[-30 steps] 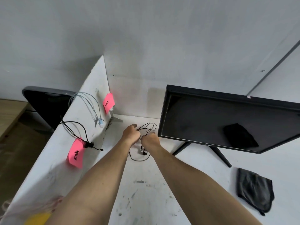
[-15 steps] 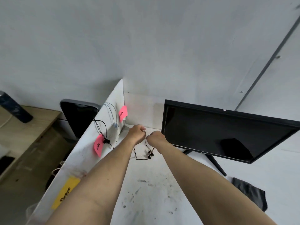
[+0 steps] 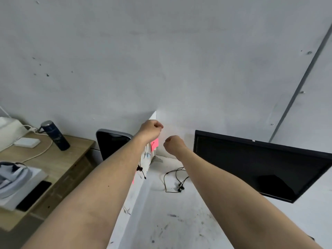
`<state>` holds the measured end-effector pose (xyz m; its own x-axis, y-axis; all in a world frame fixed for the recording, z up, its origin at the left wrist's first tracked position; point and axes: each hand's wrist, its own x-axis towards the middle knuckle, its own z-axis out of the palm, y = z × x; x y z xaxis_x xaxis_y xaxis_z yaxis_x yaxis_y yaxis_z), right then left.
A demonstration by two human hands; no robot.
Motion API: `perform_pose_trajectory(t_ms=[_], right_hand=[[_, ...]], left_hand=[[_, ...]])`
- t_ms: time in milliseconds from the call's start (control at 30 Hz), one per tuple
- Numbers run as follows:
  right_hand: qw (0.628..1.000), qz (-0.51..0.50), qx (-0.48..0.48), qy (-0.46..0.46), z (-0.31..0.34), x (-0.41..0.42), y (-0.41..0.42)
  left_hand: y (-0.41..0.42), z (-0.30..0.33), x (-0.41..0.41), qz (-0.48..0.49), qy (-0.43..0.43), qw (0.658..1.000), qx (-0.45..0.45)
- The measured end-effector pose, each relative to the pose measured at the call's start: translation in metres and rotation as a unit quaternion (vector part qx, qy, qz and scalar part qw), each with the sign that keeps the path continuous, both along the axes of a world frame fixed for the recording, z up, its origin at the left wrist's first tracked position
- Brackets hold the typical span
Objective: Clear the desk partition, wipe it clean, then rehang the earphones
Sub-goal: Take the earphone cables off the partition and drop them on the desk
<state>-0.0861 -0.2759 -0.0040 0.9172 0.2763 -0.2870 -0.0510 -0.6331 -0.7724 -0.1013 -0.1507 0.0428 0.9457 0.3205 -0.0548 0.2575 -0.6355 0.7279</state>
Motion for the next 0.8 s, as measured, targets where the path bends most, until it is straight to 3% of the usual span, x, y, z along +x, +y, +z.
perform_pose_trajectory(t_ms=[267,500,800], right_hand=[[0.997,0.062,0.004,-0.041,0.009,0.011,0.056],[0.993,0.087,-0.043,-0.066,-0.005,0.025,0.084],[0.991,0.102,-0.035,-0.076,-0.027,0.033,0.087]], left_hand=[[0.074,0.010,-0.007,0.043,-0.040,0.998,0.000],[0.110,-0.013,-0.006,-0.014,0.093,0.995,0.017],[0.127,-0.040,-0.003,-0.073,0.147,0.985,-0.056]])
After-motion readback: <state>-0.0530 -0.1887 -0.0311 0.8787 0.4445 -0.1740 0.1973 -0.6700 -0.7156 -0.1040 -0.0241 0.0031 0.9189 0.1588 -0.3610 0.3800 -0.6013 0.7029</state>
